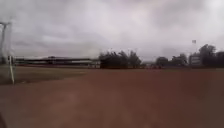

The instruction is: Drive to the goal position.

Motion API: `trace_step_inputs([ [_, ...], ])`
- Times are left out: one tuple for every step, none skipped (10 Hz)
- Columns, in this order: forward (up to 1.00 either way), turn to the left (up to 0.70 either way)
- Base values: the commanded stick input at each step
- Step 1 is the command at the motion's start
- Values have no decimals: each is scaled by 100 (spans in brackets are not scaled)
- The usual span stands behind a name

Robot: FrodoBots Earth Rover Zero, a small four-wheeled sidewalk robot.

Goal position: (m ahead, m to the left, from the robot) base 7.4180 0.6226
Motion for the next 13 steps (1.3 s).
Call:
trace_step_inputs([
  [70, 0],
  [70, 0],
  [70, 0],
  [70, 0],
  [70, 0],
  [70, 0],
  [70, 0],
  [70, 0],
  [70, 0],
  [70, 0],
  [70, 0],
  [70, 0],
  [70, 0],
])
